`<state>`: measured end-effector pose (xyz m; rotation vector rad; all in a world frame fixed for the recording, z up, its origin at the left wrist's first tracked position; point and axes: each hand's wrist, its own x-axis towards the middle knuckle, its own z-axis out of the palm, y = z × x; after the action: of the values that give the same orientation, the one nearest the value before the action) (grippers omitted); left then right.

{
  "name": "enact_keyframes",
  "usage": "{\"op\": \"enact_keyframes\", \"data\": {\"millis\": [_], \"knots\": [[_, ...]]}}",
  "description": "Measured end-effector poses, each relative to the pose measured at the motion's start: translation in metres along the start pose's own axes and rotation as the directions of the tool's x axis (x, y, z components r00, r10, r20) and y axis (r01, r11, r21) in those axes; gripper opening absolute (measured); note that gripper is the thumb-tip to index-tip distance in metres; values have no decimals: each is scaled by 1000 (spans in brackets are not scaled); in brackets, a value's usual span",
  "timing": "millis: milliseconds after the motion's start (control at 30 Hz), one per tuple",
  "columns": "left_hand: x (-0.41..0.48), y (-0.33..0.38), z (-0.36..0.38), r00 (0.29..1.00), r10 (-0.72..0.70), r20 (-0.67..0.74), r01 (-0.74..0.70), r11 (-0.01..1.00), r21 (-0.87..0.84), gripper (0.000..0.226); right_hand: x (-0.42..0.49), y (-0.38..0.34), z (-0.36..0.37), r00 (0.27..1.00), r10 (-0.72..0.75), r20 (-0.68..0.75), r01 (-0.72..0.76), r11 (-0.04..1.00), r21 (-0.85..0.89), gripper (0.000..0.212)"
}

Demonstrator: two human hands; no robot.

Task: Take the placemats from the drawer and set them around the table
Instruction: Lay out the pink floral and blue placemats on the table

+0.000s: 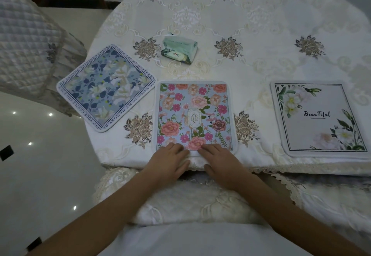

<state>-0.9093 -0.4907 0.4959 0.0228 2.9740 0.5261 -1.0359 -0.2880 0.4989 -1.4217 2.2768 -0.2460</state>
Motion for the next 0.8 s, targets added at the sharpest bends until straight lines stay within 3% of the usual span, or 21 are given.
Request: {"op": "enact_keyframes", "data": {"millis": [133,267,433,800], "knots": [[-6,-16,-2,999,18,31,-20,999,39,40,-10,20,-2,999,-28,34,30,999,-44,54],[-25,-49,-14,1000,-8,29,6,997,71,39,-27,48,-11,999,40,2,-40,999,-22,54],[-33,-68,-20,997,-69,35,65,993,103,43,-32,62,-14,988,156,-18,-156,988,13,60],[8,-77,-21,971,-237,28,233,968,87,55,7,71,-24,966,247,-78,-248,969,-2,63]]}}
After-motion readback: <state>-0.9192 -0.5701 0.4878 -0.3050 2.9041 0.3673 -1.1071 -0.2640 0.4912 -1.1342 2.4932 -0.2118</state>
